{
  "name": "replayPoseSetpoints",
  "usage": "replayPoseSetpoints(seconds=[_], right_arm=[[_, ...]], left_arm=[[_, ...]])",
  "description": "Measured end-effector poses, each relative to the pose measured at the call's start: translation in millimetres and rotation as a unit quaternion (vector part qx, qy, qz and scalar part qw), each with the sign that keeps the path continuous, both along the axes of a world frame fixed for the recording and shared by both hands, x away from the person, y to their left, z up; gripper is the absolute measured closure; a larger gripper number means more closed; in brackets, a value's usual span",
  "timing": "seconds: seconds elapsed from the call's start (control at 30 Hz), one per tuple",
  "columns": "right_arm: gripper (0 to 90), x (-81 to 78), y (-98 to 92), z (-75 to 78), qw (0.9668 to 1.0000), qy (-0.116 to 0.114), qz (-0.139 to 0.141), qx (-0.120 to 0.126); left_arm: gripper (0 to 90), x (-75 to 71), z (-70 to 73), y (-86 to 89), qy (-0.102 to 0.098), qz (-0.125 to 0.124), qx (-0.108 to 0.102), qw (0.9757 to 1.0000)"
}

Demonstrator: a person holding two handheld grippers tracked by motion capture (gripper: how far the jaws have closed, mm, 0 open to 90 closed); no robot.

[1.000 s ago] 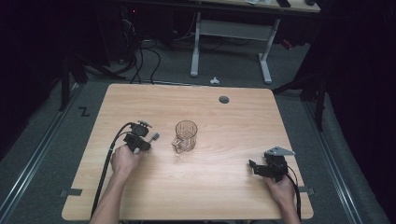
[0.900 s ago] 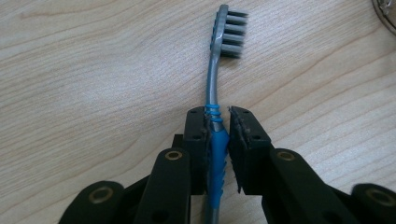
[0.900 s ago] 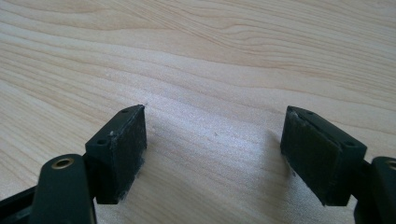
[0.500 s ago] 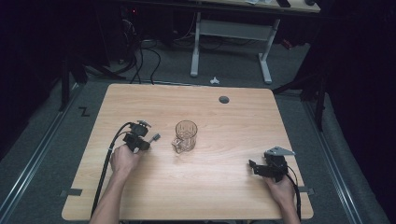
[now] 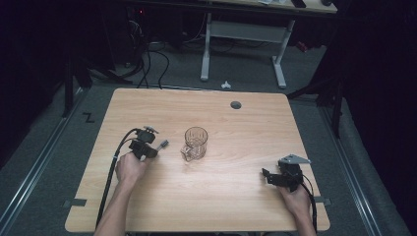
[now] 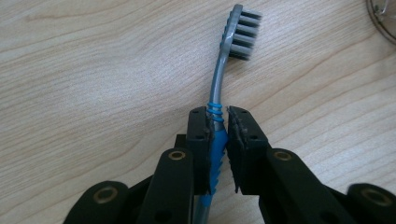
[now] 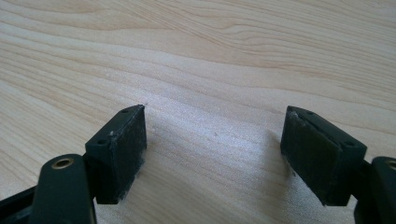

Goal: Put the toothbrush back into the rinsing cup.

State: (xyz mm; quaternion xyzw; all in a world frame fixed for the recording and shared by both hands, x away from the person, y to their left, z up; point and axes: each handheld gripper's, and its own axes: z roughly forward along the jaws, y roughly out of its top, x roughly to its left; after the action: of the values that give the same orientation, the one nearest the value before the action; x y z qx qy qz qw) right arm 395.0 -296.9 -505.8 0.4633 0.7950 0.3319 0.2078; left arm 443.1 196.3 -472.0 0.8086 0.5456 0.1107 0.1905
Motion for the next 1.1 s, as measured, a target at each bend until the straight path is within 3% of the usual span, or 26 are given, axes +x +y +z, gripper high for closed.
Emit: replayPoseSetpoints(seconds=[0.57,1.1], right_arm=[[22.7,0.0,0.0,0.0,1.0,0.0,0.0,0.0],[22.7,0.0,0.0,0.0,1.0,0.0,0.0,0.0]], left_arm=[[78.9,-10.9,19.0,4.5,-0.031,-0.001,-0.023,0.9993],[78.9,-26.8,40.7,8.4,-0.066,-0.004,-0.057,0.9962]])
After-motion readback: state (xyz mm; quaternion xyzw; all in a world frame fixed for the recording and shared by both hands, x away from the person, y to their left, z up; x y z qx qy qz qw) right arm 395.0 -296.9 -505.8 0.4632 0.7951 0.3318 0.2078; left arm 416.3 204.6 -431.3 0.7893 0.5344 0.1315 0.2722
